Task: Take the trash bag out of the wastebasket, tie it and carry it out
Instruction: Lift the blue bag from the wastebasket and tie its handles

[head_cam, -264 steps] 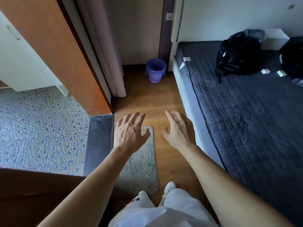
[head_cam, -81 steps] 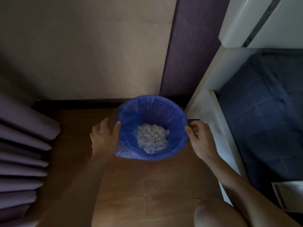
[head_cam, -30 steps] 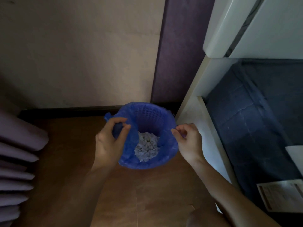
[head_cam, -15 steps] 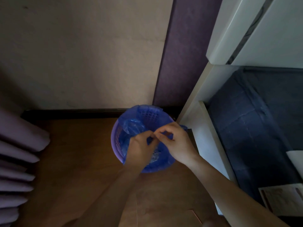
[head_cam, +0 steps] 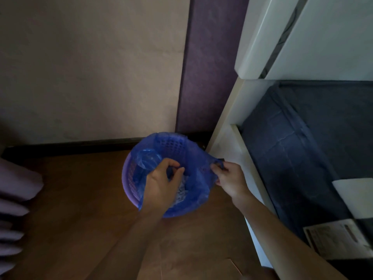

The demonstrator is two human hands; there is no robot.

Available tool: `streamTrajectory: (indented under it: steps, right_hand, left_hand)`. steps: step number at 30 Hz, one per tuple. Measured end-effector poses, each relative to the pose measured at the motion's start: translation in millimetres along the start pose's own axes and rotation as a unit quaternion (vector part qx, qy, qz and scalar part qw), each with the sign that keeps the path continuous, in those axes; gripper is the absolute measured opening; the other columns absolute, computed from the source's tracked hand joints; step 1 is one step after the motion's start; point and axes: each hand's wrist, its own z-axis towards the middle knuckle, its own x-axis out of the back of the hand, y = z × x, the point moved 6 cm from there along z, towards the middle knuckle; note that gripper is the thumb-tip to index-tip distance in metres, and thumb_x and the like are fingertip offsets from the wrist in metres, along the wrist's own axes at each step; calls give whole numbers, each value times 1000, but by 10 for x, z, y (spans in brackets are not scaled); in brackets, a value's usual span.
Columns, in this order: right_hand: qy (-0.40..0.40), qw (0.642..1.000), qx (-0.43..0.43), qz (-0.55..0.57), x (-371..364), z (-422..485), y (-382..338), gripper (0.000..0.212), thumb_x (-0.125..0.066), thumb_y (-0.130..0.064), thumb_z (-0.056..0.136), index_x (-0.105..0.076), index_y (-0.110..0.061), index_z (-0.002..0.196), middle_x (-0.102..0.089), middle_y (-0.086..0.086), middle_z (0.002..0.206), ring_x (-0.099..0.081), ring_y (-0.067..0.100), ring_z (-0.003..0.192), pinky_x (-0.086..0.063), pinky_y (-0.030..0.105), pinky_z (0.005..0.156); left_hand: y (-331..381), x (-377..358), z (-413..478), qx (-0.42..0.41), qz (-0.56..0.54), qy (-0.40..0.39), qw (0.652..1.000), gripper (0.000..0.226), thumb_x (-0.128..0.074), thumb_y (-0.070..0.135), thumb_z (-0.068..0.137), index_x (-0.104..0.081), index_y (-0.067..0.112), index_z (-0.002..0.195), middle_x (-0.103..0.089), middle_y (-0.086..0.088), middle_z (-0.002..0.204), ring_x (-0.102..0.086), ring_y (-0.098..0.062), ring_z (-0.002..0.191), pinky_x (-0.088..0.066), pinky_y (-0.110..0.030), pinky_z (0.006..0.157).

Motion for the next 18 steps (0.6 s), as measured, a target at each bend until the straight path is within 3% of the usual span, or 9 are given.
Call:
streamTrajectory:
  steps: [2, 4, 6, 8, 11, 14, 16, 18]
  right_hand:
    - [18, 999, 48, -3, 6, -70, -198, 31, -67, -51, 78, -71, -20, 75, -73, 2, 70, -71, 25, 72, -60, 48, 73]
    - [28, 994, 109, 4, 7, -156, -450, 29, -68, -35, 90, -68, -19, 65, -69, -2, 61, -65, 16, 62, -52, 35, 63]
    - [19, 986, 165, -7, -34, -245, -716, 29, -68, -28, 92, -67, -22, 65, -67, -2, 60, -63, 11, 59, -48, 29, 58]
    - [7, 980, 198, 1, -90, -323, -918, 25, -69, -26, 92, -68, -16, 68, -68, 3, 63, -63, 13, 59, -48, 27, 57]
    - [5, 976, 173, 133, -181, -348, -1081, 22, -74, -28, 87, -74, -8, 81, -72, 17, 87, -70, 23, 77, -54, 33, 69]
    - [16, 957, 224, 182, -263, -377, -1276, 22, -76, -24, 82, -76, -4, 90, -67, 12, 107, -69, 14, 94, -52, 28, 79]
    - [-9, 944, 271, 189, -331, -422, -1398, 19, -72, -19, 86, -77, -12, 103, -66, 2, 119, -65, 9, 110, -52, 27, 92]
    - [-65, 933, 298, 192, -431, -489, -1474, 31, -66, -17, 92, -69, -25, 122, -65, 2, 130, -61, 13, 123, -49, 36, 105]
  left_hand:
    - [59, 75, -3, -14, 16, 21, 1000, 12, -62, 28, 94, -59, 25, 105, -67, 11, 93, -63, -5, 81, -43, -9, 70]
    - [168, 203, 24, -40, 54, 34, 997, 20, -60, 29, 95, -56, 25, 115, -66, 7, 86, -61, -7, 70, -41, -8, 60]
    - [306, 360, 84, -74, 99, 30, 992, 28, -57, 28, 96, -53, 24, 124, -70, -2, 84, -65, -15, 68, -51, -23, 62]
    - [434, 573, 141, -91, 121, 29, 988, 32, -57, 28, 96, -50, 26, 127, -72, -6, 90, -69, -23, 78, -56, -39, 69]
    - [581, 939, 153, -119, 129, 66, 982, 28, -54, 26, 98, -50, 25, 125, -71, -3, 91, -68, -20, 78, -57, -38, 68]
    - [619, 1171, 120, -136, 121, 105, 978, 27, -55, 25, 97, -53, 21, 124, -70, 4, 92, -64, -9, 76, -49, -12, 64]
    - [620, 1232, 91, -144, 102, 119, 977, 27, -59, 23, 96, -56, 19, 122, -69, 6, 93, -63, -4, 78, -49, -11, 68]
    - [626, 1265, 61, -143, 78, 129, 978, 28, -62, 22, 94, -57, 19, 121, -68, 8, 95, -64, -1, 82, -50, -10, 73]
